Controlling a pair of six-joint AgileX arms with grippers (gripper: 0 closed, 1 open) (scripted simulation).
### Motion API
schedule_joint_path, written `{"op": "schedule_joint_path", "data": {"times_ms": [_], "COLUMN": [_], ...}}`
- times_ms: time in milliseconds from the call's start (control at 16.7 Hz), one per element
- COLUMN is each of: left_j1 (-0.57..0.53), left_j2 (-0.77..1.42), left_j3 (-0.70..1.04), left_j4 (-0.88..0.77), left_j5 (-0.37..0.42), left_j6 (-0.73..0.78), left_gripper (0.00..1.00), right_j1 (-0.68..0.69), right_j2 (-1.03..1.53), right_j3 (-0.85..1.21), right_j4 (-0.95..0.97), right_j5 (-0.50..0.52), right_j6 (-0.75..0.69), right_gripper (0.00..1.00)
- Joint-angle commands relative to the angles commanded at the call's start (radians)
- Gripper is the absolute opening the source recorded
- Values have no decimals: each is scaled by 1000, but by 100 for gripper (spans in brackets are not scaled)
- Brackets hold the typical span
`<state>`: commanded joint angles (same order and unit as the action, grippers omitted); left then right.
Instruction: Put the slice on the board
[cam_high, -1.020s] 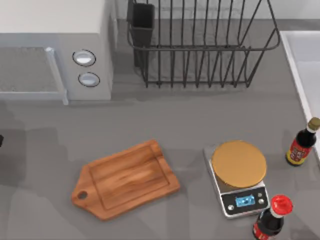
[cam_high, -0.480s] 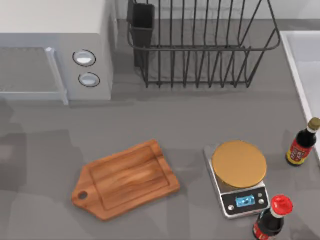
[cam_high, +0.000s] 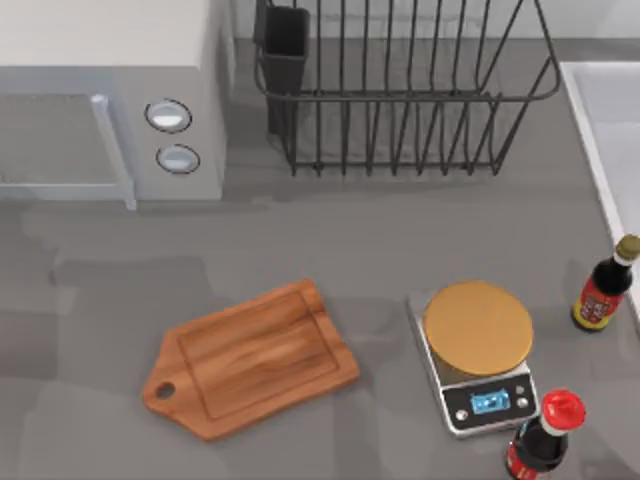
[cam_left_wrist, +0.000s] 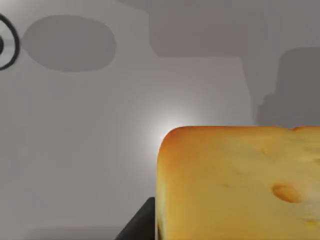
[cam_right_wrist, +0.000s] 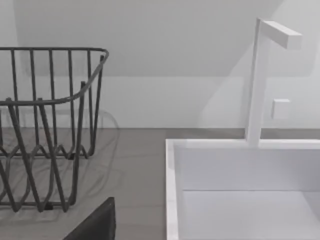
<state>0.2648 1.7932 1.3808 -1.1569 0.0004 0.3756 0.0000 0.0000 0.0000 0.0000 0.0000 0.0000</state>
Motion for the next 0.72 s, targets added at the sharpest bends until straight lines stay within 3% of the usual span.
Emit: {"op": "schedule_joint_path", "data": {"times_ms": [360, 720], "left_j1": [-3, -91], "left_j2": [3, -4], "left_j3": [-7, -49], "left_j4": [4, 29], "left_j5": [-1, -1], "left_j6": [-27, -351], "left_gripper": [0, 0], "right_j1": [0, 0], "right_j2": [0, 0], "right_j3": [0, 0], "right_j4": [0, 0], "right_j5": [0, 0], "right_j6": [0, 0], "right_gripper": [100, 100]}}
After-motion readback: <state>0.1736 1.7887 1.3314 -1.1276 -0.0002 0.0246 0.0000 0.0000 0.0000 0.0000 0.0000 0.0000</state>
